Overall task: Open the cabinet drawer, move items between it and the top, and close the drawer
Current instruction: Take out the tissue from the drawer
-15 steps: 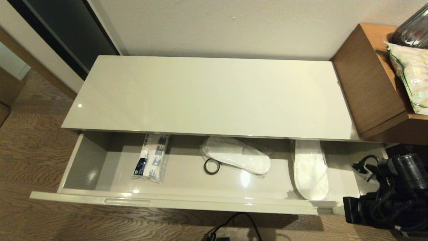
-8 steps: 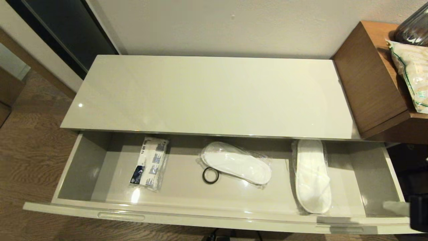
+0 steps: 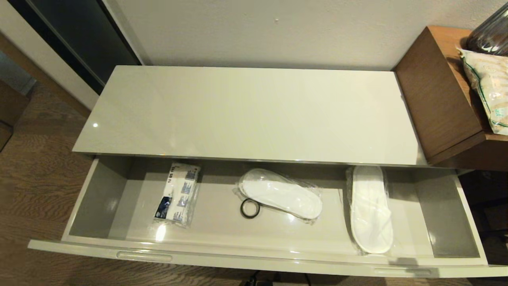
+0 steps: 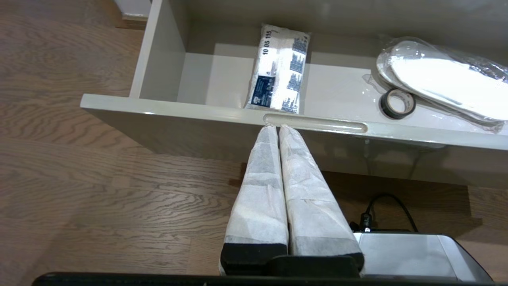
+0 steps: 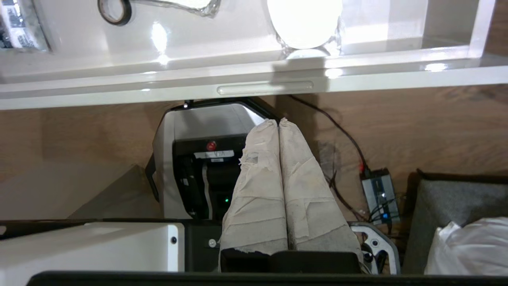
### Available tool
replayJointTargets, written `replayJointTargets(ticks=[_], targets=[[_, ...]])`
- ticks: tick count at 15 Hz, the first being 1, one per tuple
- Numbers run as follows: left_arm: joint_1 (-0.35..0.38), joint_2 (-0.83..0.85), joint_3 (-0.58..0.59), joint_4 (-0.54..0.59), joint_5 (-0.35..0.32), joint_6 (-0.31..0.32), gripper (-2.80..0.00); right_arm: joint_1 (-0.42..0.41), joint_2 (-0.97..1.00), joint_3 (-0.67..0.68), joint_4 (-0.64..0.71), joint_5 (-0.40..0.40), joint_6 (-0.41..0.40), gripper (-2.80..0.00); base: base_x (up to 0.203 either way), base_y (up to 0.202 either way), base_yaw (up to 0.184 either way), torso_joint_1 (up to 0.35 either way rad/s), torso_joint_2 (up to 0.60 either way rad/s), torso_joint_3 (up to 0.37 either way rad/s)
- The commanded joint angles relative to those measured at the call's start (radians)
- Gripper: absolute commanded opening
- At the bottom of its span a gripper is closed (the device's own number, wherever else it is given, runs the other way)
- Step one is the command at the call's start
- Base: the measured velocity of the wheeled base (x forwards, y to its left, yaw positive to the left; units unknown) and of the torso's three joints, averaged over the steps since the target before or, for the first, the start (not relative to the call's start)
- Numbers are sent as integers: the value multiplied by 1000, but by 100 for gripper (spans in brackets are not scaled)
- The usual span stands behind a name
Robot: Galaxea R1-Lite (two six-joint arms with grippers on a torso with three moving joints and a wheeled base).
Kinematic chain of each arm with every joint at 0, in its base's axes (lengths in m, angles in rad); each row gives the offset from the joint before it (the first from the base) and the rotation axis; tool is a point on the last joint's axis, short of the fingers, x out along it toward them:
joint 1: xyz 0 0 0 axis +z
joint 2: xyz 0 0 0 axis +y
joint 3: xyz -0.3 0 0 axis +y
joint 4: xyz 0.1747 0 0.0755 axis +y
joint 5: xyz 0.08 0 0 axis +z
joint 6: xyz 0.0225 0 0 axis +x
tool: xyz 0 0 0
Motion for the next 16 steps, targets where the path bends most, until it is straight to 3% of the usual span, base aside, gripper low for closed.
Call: replayJointTargets(ticks=[1,16], targets=[[0,1,0,0,1,0,-280,2,-33,0,8,2,1,-280,0,0,0,0,0,0],[0,1,0,0,1,0,-280,-5,-399,154,241,7,-133,-280,0,0,0,0,0,0]])
